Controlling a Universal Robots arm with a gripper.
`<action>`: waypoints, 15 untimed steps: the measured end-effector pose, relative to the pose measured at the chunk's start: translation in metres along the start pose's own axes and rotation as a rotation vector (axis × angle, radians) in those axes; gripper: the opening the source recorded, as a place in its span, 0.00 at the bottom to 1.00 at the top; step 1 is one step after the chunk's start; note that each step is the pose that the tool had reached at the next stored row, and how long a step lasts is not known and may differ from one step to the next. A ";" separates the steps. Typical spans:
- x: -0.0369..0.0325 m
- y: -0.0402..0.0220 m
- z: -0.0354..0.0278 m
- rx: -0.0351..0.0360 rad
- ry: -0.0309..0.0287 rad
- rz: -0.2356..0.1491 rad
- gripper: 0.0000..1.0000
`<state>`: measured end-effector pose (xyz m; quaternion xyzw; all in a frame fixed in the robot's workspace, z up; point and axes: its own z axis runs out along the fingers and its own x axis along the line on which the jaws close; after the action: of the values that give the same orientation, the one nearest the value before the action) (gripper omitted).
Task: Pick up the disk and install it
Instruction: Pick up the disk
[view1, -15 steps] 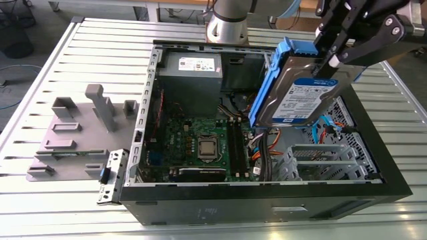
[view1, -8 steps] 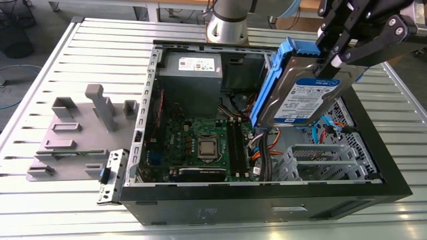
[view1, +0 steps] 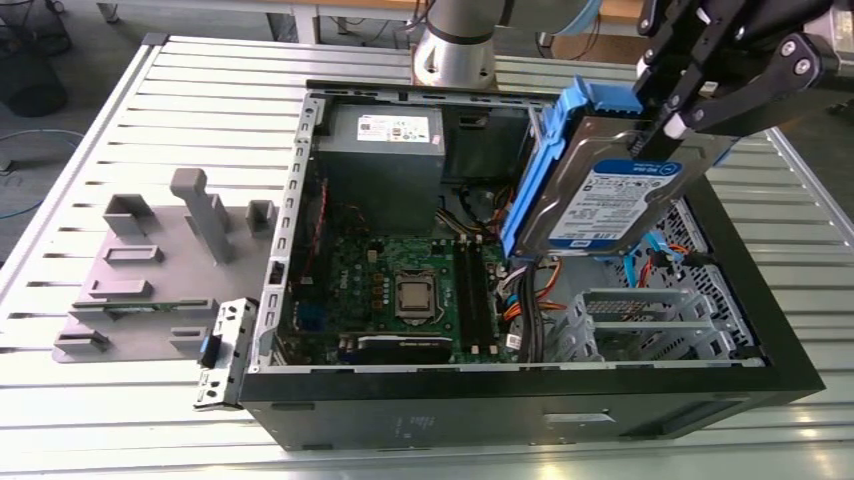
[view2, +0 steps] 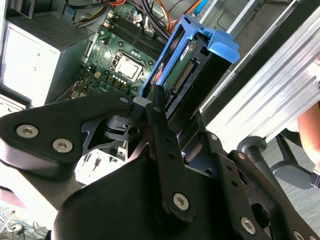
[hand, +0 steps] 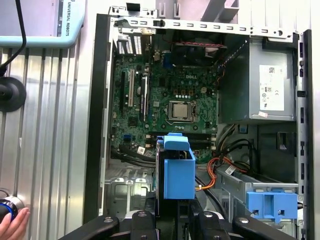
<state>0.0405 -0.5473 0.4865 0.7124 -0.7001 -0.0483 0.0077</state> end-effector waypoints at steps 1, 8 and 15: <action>0.0007 0.0000 0.0000 0.0000 0.0000 0.000 0.35; 0.0053 0.0001 -0.0003 0.0000 0.0000 0.000 0.35; 0.0060 0.0001 -0.0003 0.0001 -0.0001 0.000 0.35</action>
<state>0.0405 -0.5534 0.4864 0.7124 -0.7001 -0.0483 0.0076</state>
